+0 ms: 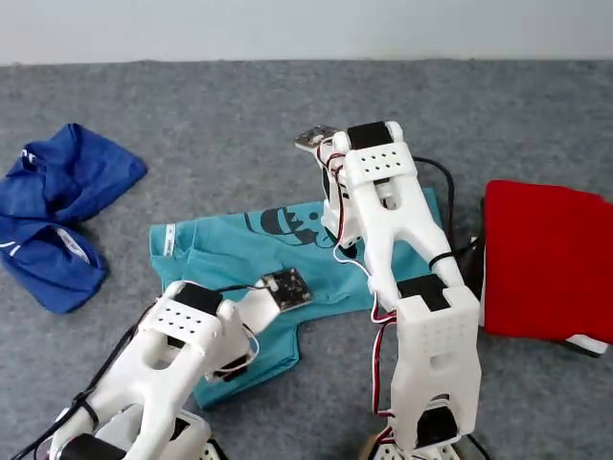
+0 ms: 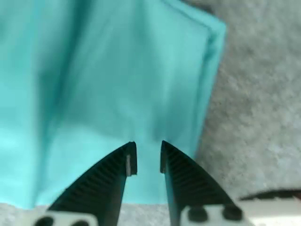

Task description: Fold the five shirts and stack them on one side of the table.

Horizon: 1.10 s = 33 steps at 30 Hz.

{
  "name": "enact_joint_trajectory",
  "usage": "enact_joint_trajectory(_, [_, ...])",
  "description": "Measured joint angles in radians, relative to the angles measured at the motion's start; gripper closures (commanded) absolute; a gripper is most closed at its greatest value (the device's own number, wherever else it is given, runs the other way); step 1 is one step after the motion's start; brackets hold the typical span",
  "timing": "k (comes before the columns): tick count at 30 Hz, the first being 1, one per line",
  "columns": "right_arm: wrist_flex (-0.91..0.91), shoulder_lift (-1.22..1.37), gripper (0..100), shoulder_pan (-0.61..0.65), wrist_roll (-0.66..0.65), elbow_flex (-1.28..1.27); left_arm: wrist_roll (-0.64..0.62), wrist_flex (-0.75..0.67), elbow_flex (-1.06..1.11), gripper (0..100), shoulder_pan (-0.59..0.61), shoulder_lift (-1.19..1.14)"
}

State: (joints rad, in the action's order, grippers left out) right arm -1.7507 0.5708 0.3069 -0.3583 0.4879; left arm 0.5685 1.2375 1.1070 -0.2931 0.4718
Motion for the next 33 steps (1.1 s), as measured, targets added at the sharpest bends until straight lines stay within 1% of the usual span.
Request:
enact_joint_trajectory(3, [0.0,0.0,71.8,0.0,0.0,0.0,0.0,-0.018,0.0,86,0.043,0.0])
enact_joint_trajectory(6, [0.0,0.0,71.8,0.0,0.0,0.0,0.0,-0.006,0.0,85,0.098,0.0])
enact_joint_trajectory(9, [0.0,0.0,71.8,0.0,0.0,0.0,0.003,0.078,-0.038,84,0.176,0.0])
enact_joint_trajectory(14, [0.0,0.0,71.8,0.0,0.0,0.0,0.005,0.164,-0.124,84,0.367,0.0])
enact_joint_trajectory(16, [0.0,0.0,71.8,0.0,0.0,0.0,0.054,0.204,-0.127,85,0.385,0.0])
enact_joint_trajectory(19, [0.0,0.0,71.8,0.0,0.0,0.0,0.132,0.259,-0.114,85,0.334,0.0])
enact_joint_trajectory(27, [0.0,0.0,71.8,0.0,0.0,0.0,0.106,0.269,-0.109,85,0.046,0.0])
enact_joint_trajectory(29, [0.0,0.0,71.8,0.0,0.0,0.0,0.106,0.265,-0.086,85,0.017,0.0])
enact_joint_trajectory(33, [0.0,0.0,71.8,0.0,0.0,0.0,0.104,0.187,-0.011,85,0.02,0.0])
